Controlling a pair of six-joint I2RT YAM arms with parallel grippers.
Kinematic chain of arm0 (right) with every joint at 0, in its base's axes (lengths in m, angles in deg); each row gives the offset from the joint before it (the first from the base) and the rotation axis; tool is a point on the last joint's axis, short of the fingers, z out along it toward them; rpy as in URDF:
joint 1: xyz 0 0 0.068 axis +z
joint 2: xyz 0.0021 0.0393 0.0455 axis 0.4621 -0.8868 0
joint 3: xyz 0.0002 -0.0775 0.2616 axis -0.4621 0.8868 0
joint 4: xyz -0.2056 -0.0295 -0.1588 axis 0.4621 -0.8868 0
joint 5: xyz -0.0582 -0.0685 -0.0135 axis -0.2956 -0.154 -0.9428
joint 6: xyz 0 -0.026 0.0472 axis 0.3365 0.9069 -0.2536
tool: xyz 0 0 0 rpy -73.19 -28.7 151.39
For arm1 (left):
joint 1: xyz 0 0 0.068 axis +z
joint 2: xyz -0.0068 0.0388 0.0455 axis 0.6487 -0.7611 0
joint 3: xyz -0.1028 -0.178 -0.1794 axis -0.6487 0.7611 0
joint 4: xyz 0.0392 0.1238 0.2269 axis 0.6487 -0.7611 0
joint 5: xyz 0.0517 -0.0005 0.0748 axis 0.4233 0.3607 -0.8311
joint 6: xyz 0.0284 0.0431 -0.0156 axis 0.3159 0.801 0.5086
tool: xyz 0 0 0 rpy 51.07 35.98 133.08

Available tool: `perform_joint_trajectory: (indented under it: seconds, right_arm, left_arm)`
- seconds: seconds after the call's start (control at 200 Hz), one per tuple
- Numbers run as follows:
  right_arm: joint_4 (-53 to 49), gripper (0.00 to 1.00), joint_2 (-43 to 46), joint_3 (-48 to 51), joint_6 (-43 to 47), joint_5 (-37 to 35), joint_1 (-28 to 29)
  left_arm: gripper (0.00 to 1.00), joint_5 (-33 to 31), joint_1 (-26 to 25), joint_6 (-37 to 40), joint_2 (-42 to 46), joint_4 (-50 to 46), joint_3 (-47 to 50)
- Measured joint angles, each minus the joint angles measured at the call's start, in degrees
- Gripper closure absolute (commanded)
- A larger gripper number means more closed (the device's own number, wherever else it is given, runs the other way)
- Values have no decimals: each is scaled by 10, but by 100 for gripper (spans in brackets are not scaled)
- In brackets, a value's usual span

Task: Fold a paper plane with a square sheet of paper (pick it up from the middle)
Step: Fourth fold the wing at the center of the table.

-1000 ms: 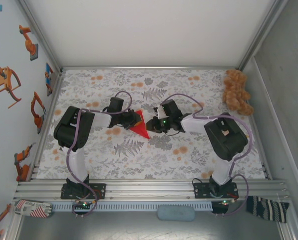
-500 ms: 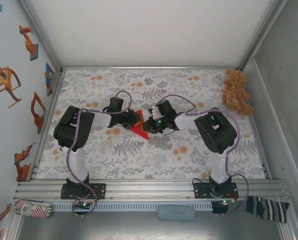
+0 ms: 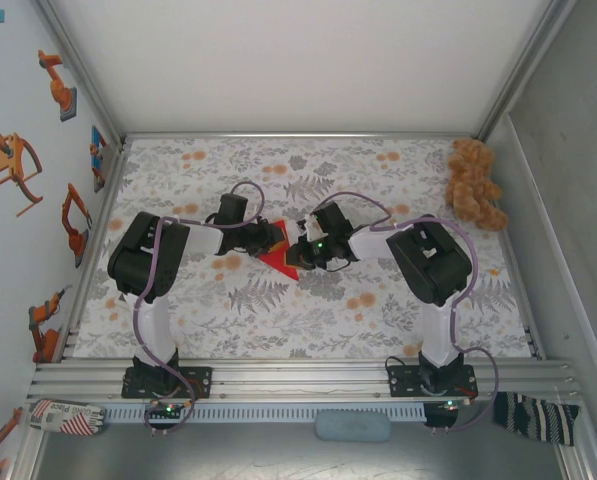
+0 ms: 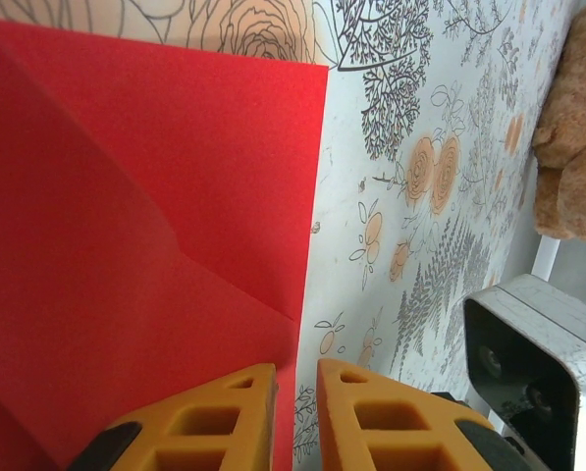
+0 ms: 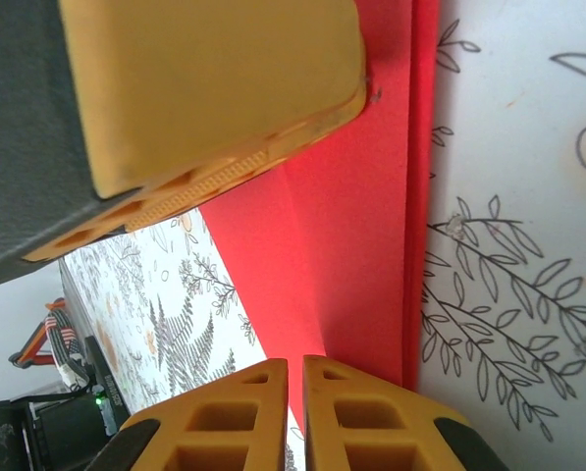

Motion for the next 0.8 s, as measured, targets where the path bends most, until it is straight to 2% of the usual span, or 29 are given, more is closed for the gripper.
perform_joint_trajectory:
  seconds: [0.431, 0.596, 0.801]
  right_arm:
    - [-33, 88, -3, -9, 28, -10, 3]
    - [-52, 89, -3, -15, 43, -16, 4]
    - [-60, 89, -3, -19, 47, -22, 5]
  left_arm:
    - [79, 6, 2, 0, 2, -5, -2]
    - [78, 3, 14, 10, 38, -25, -2]
    - [83, -5, 29, 33, 70, -26, 5]
